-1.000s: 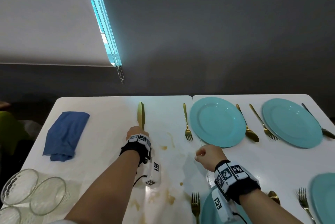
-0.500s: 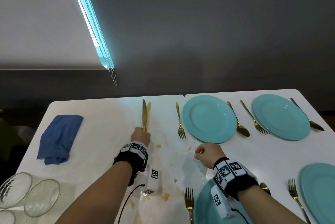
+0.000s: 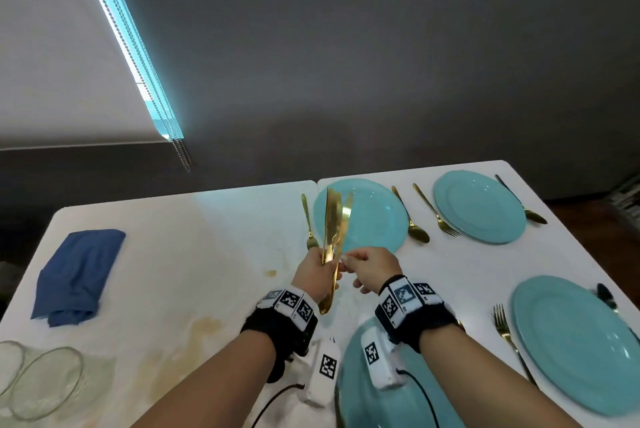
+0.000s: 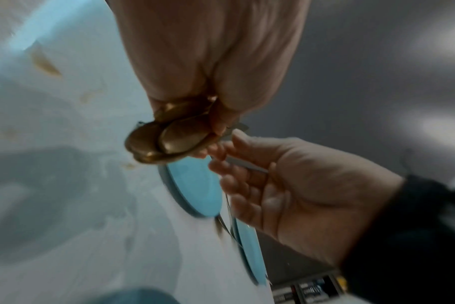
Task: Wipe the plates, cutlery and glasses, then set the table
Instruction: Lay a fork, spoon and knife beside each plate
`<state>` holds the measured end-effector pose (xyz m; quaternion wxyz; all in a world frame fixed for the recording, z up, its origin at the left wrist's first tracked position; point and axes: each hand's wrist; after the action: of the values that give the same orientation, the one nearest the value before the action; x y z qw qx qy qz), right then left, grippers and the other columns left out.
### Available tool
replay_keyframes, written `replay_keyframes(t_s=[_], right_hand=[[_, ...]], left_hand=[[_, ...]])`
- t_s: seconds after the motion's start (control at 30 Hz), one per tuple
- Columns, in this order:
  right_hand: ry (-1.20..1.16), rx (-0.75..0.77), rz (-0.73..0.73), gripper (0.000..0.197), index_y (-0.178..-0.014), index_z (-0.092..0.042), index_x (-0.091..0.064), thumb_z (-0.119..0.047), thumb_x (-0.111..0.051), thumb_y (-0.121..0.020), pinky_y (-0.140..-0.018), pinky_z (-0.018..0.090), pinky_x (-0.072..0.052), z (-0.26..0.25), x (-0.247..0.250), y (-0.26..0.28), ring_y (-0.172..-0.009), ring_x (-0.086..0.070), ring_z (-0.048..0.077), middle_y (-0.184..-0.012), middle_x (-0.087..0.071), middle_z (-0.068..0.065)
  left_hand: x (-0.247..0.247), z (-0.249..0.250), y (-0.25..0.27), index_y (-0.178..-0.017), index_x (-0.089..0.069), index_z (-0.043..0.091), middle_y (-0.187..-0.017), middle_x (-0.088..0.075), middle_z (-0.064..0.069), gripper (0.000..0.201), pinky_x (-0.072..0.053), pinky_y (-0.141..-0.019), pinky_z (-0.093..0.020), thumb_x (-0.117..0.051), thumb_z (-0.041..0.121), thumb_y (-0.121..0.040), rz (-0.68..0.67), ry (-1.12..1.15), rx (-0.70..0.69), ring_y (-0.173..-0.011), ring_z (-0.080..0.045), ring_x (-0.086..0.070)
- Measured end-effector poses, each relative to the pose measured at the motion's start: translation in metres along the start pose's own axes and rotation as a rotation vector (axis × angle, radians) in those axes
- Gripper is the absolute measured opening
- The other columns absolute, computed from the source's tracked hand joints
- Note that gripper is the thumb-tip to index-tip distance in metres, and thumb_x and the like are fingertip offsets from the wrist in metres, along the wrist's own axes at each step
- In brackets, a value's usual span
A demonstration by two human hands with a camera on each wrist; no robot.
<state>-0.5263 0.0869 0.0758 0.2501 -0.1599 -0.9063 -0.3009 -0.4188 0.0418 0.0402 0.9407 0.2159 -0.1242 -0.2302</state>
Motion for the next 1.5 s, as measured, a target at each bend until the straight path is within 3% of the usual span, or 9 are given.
replay_keyframes(t_s=[0.17, 0.27, 0.33, 0.4, 0.47, 0.73, 0.97, 1.13, 1.5], right_hand=[[-0.098, -0.076, 0.029, 0.011, -0.075, -0.018, -0.066, -0.024, -0.065, -0.084, -0.053, 0.021, -0.047, 0.033, 0.027, 0.009, -0.058, -0.053, 0.010, -0.067, -0.062, -0.002], [-0.091, -0.075, 0.078, 0.026, -0.059, -0.021, -0.061, -0.020, -0.061, -0.085, -0.062, 0.028, -0.048, 0.057, 0.046, 0.014, -0.061, -0.052, 0.014, -0.061, -0.058, -0.003], [-0.068, -0.088, 0.100, 0.031, -0.057, -0.022, -0.059, -0.020, -0.058, -0.088, -0.063, 0.028, -0.046, 0.073, 0.061, 0.019, -0.058, -0.050, 0.015, -0.059, -0.057, -0.001], [-0.046, -0.108, 0.101, 0.030, -0.060, -0.019, -0.062, -0.022, -0.056, -0.090, -0.063, 0.026, -0.044, 0.093, 0.080, 0.025, -0.057, -0.051, 0.016, -0.061, -0.059, 0.000], [0.003, -0.138, 0.091, 0.021, -0.074, -0.015, -0.070, -0.023, -0.058, -0.089, -0.073, 0.026, -0.044, 0.116, 0.101, 0.030, -0.074, -0.058, 0.019, -0.077, -0.067, 0.003], [0.341, -0.285, 0.001, 0.019, -0.096, -0.010, -0.072, -0.024, -0.063, -0.086, -0.084, 0.021, -0.046, 0.205, 0.143, 0.046, -0.103, -0.063, 0.022, -0.109, -0.070, 0.006], [0.422, -0.302, -0.005, 0.021, -0.097, -0.007, -0.073, -0.022, -0.064, -0.085, -0.085, 0.026, -0.052, 0.250, 0.143, 0.044, -0.094, -0.065, 0.021, -0.101, -0.071, 0.007], [0.450, -0.297, 0.001, 0.020, -0.092, -0.008, -0.072, -0.024, -0.062, -0.086, -0.067, 0.023, -0.046, 0.260, 0.144, 0.046, -0.075, -0.059, 0.018, -0.095, -0.071, 0.006], [0.577, -0.313, 0.055, 0.015, -0.094, -0.008, -0.063, -0.019, -0.054, -0.091, -0.070, 0.025, -0.045, 0.260, 0.146, 0.050, -0.080, -0.056, 0.020, -0.087, -0.058, 0.005]], left_hand=[[-0.048, 0.001, 0.027, -0.083, -0.049, 0.014, -0.077, -0.061, -0.004, 0.019, -0.051, -0.070, -0.036, -0.041, 0.004, -0.096, -0.069, -0.001, -0.009, -0.068, -0.017, -0.055], [-0.074, -0.002, 0.034, -0.084, -0.047, 0.015, -0.088, -0.067, -0.013, 0.017, -0.054, -0.078, -0.042, -0.041, 0.003, -0.095, -0.058, 0.017, 0.045, -0.075, -0.025, -0.061], [-0.090, -0.005, 0.038, -0.087, -0.045, 0.015, -0.095, -0.067, -0.014, 0.017, -0.055, -0.070, -0.039, -0.039, 0.002, -0.095, -0.021, 0.051, 0.093, -0.075, -0.024, -0.063], [-0.103, -0.008, 0.041, -0.084, -0.042, 0.016, -0.090, -0.063, -0.012, 0.020, -0.051, -0.055, -0.030, -0.037, 0.001, -0.095, 0.015, 0.103, 0.137, -0.066, -0.020, -0.059], [-0.114, -0.008, 0.044, -0.082, -0.042, 0.016, -0.082, -0.056, -0.009, 0.022, -0.044, -0.048, -0.025, -0.036, 0.000, -0.096, 0.041, 0.143, 0.164, -0.059, -0.018, -0.053], [-0.150, -0.009, 0.063, -0.099, -0.048, 0.008, -0.078, -0.049, -0.007, 0.009, -0.050, -0.050, -0.023, -0.042, 0.001, -0.096, 0.106, 0.179, 0.159, -0.059, -0.015, -0.051], [-0.174, -0.018, 0.073, -0.100, -0.052, 0.004, -0.077, -0.053, -0.011, 0.008, -0.054, -0.065, -0.031, -0.048, 0.001, -0.094, 0.147, 0.152, 0.167, -0.061, -0.017, -0.054], [-0.182, -0.019, 0.076, -0.099, -0.054, 0.008, -0.076, -0.059, -0.008, 0.007, -0.056, -0.085, -0.041, -0.048, 0.007, -0.095, 0.178, 0.106, 0.168, -0.066, -0.018, -0.057], [-0.194, -0.017, 0.082, -0.102, -0.052, 0.009, -0.079, -0.059, -0.007, 0.009, -0.055, -0.078, -0.033, -0.048, 0.005, -0.095, 0.200, 0.117, 0.150, -0.064, -0.016, -0.057]])
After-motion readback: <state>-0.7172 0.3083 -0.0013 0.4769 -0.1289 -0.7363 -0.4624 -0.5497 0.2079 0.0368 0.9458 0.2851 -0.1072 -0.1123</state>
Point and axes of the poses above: each hand's wrist, its own y-axis away from the middle knuckle, its own x-axis out of the back of the hand, z = x × y
